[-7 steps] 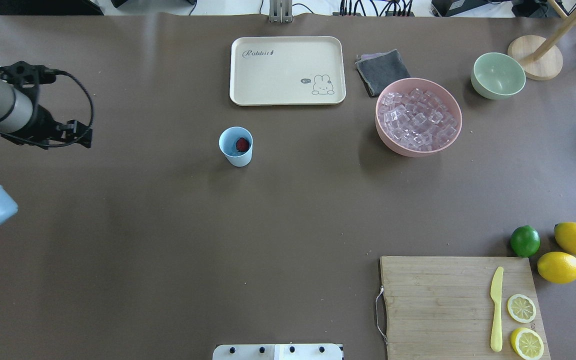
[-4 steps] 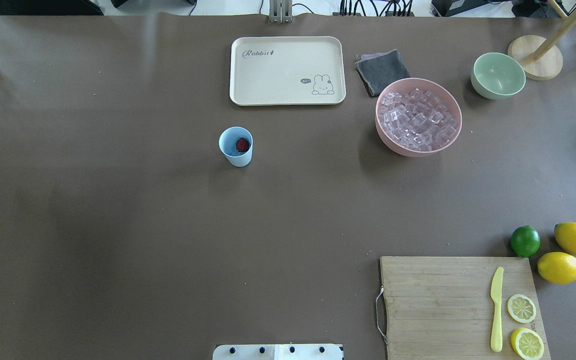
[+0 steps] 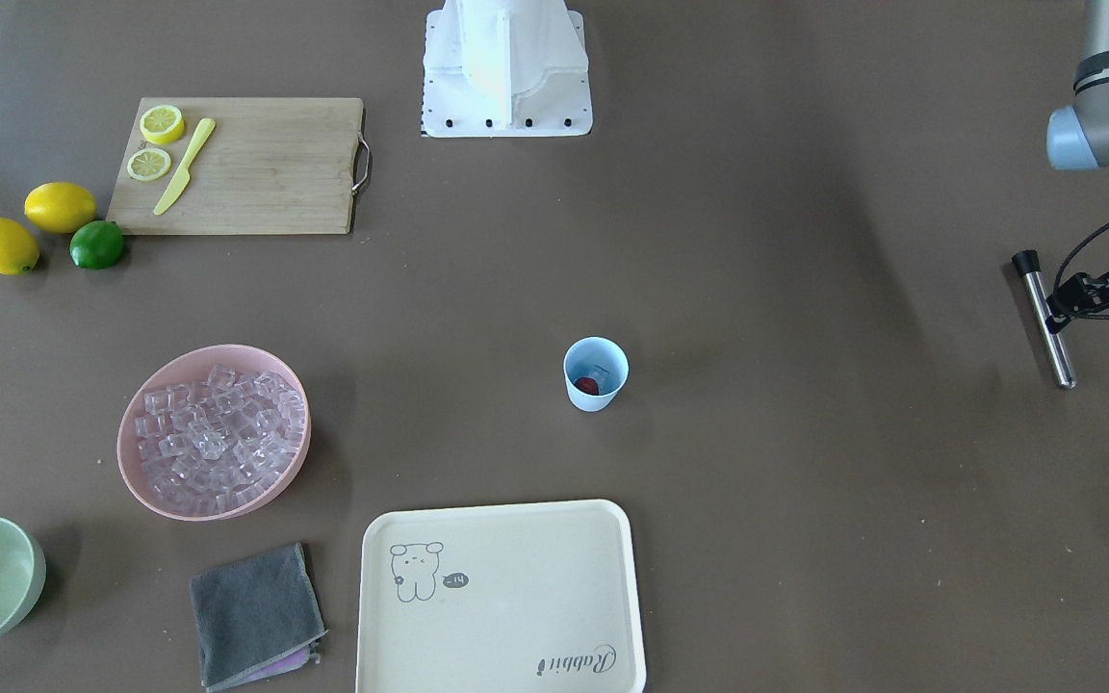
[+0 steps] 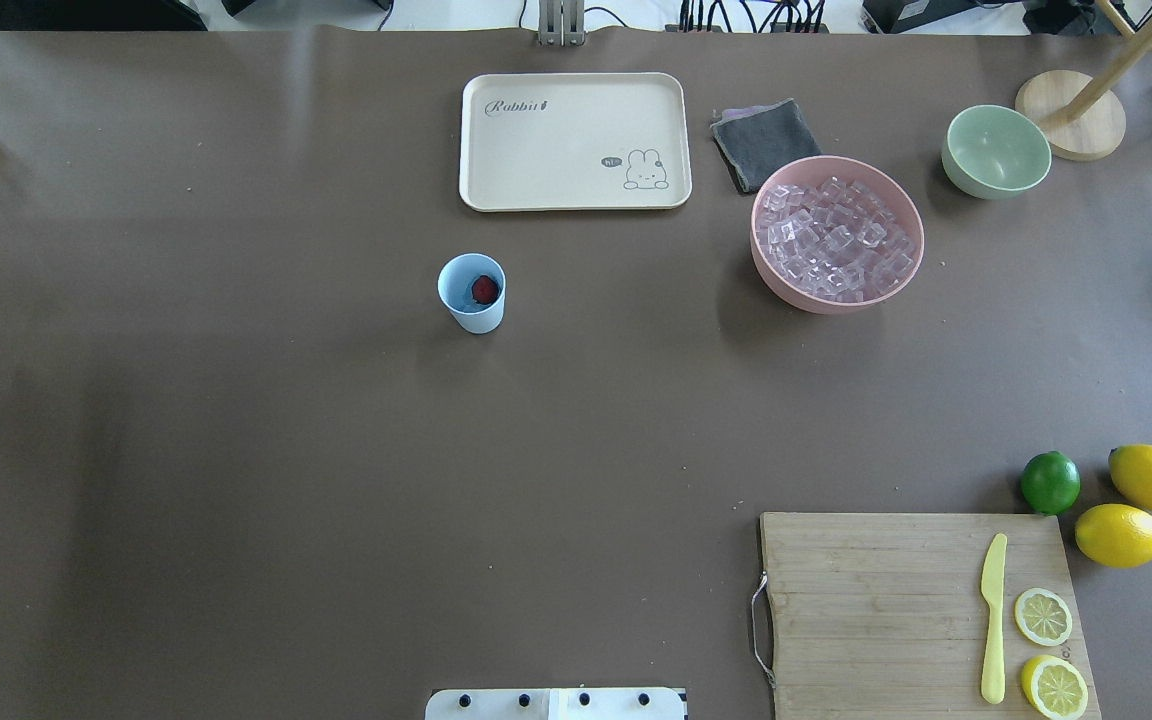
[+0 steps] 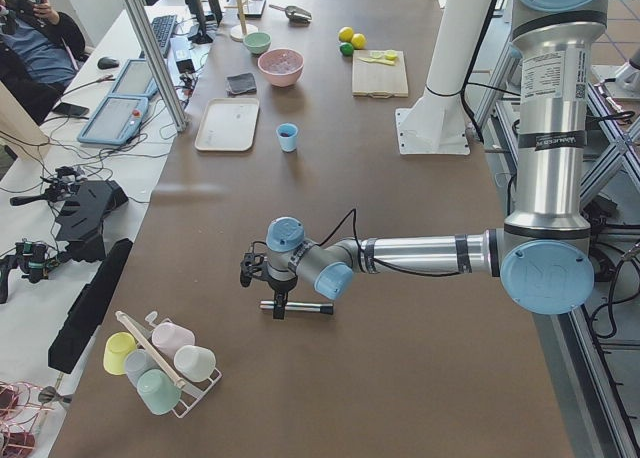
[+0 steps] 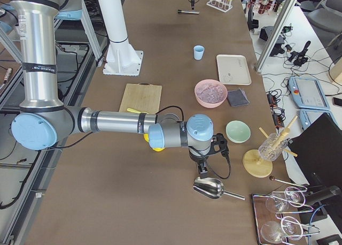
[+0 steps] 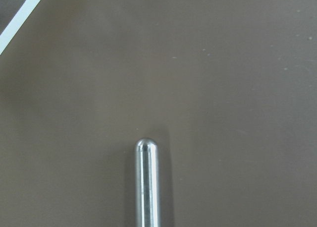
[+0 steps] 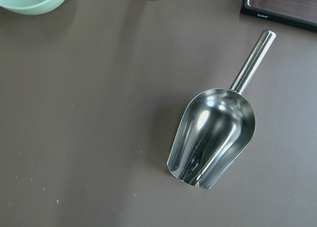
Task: Mash ice and strawberries in cup
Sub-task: 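Grasp the metal muddler rod with the left gripper and hold it upright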
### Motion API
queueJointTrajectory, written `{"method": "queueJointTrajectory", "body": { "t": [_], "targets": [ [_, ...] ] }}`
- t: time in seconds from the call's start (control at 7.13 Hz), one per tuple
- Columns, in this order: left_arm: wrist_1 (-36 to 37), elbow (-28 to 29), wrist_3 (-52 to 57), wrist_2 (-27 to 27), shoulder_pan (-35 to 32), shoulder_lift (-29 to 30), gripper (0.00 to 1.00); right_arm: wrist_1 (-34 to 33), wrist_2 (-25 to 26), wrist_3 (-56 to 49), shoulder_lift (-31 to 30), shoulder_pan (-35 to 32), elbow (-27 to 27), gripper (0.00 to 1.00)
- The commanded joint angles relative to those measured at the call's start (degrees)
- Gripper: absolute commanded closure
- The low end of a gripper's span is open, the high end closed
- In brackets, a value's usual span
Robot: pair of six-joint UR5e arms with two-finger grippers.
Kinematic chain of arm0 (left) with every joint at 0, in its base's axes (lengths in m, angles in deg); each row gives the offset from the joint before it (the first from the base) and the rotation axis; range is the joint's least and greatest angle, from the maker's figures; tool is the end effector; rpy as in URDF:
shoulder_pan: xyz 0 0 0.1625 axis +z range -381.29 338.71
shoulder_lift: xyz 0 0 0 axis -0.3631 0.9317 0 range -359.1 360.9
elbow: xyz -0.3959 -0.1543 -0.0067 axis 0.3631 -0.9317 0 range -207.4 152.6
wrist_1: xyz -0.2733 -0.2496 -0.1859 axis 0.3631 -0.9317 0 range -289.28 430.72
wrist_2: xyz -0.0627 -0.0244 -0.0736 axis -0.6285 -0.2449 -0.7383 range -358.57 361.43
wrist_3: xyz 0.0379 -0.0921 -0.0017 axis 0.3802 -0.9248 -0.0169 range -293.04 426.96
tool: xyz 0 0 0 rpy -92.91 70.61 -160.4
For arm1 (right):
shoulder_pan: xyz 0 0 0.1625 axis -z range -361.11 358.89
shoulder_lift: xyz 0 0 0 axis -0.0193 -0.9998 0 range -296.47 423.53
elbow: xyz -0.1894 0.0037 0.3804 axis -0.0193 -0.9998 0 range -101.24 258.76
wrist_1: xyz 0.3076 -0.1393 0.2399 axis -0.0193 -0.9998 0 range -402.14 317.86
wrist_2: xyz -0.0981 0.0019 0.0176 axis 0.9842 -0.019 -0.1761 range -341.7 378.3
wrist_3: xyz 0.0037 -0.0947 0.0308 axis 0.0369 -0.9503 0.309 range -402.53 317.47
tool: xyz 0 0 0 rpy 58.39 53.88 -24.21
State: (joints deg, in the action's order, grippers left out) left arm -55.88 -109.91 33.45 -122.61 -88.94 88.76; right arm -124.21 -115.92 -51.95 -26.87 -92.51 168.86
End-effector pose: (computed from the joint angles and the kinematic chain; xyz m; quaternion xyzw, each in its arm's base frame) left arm 0.1173 -0.4891 0.6811 0.0637 0.3559 -0.0225 0.9321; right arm 0.0760 -0.4958 0.6471 0.0969 -0.3680 -0.0896 0.9204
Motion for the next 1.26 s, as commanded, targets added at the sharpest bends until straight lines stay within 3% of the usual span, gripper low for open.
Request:
{"method": "queueJointTrajectory", "body": {
  "t": [0.0, 0.28, 0.42, 0.98, 1.12],
  "targets": [
    [-0.6, 2.3, -0.5, -0.1, 0.3, 2.0, 0.03, 0.1, 0.0, 0.0, 0.0, 0.0, 0.2, 0.01],
    [-0.8, 3.6, -0.5, 0.0, 0.7, 2.8, 0.05, 0.2, 0.0, -0.1, 0.0, -0.1, 0.3, 0.01],
    [-1.2, 4.3, -0.4, -0.1, 0.8, 2.8, 0.12, 0.3, 0.1, -0.1, 0.1, -0.1, 0.3, 0.01],
    [-5.6, 7.1, -0.8, 0.0, 2.6, 2.8, 0.10, 0.4, 0.1, -0.1, -0.1, -0.1, 0.3, 0.01],
    [-5.7, 7.1, -0.8, -0.1, 2.7, 2.8, 0.23, 0.5, 0.3, -0.1, -0.1, -0.1, 0.8, 0.01]
  ]
}}
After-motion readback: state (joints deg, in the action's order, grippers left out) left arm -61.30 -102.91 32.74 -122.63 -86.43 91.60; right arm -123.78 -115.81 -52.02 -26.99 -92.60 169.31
